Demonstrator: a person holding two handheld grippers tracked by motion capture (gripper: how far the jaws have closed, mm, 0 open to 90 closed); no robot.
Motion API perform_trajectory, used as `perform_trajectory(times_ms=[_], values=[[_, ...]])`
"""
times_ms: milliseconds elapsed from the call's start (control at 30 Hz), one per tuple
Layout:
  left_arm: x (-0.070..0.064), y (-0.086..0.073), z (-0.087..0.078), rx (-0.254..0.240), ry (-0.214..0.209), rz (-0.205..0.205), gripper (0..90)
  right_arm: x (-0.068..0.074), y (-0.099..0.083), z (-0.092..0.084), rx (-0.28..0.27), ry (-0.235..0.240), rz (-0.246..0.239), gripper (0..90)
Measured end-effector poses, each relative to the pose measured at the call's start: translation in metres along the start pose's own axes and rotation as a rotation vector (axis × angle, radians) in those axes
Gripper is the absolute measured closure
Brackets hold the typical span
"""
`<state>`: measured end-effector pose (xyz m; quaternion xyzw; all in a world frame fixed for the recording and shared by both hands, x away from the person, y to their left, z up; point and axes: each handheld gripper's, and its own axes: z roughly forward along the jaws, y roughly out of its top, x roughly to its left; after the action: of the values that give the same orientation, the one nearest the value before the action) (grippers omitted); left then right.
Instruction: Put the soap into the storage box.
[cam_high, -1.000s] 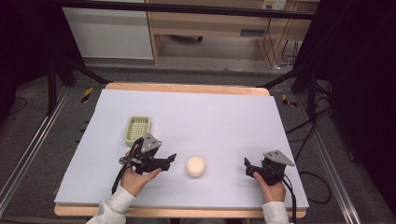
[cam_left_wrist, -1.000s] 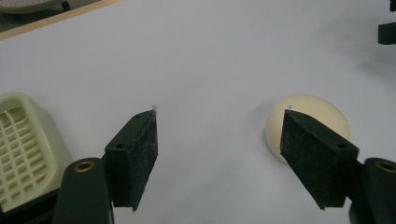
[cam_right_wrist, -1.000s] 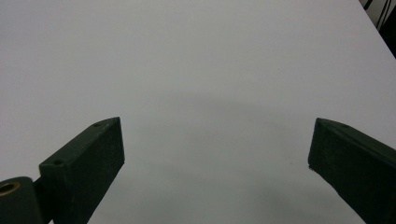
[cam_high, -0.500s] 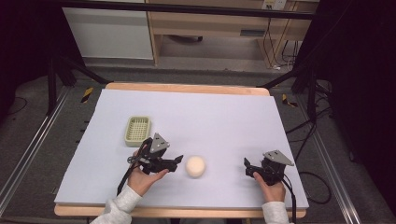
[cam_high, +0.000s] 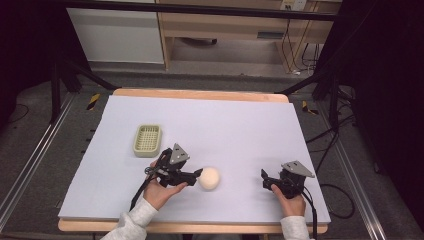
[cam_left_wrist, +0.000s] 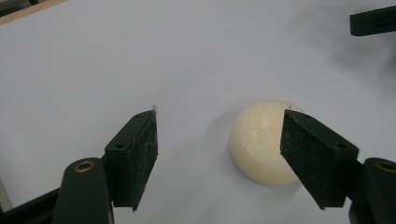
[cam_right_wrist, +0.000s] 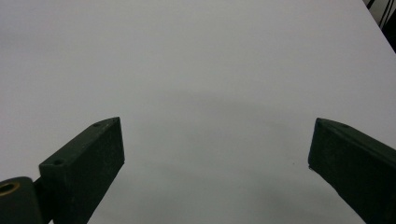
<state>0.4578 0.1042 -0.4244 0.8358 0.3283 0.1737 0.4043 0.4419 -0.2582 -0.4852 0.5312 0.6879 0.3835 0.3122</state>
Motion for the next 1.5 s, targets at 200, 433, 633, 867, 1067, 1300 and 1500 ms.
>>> perform_trajectory(times_ms=[200, 433, 633, 867, 1067, 1300, 1500], values=[[-0.003, 0.001, 0.003, 0.006, -0.008, 0.005, 27.4, 0.000, 0.000, 0.000, 0.002, 0.000, 0.000, 4.0], [-0.006, 0.002, 0.008, 0.018, -0.021, 0.012, 27.4, 0.000, 0.000, 0.000, 0.002, 0.001, 0.000, 4.0], [-0.008, 0.003, 0.012, 0.027, -0.028, 0.016, 26.6, 0.000, 0.000, 0.000, 0.003, 0.003, -0.001, 4.0], [-0.015, 0.005, 0.021, 0.049, -0.056, 0.024, 25.4, 0.001, 0.000, 0.000, 0.003, 0.000, -0.007, 4.0], [-0.020, 0.005, 0.028, 0.081, -0.065, 0.044, 23.0, 0.001, 0.000, 0.000, 0.003, 0.000, -0.009, 4.0], [-0.021, 0.006, 0.033, 0.104, -0.077, 0.049, 22.2, 0.001, 0.000, 0.000, 0.003, 0.003, -0.007, 4.0], [-0.027, 0.006, 0.037, 0.139, -0.096, 0.075, 21.3, 0.001, 0.000, 0.000, 0.007, 0.004, -0.006, 4.0]])
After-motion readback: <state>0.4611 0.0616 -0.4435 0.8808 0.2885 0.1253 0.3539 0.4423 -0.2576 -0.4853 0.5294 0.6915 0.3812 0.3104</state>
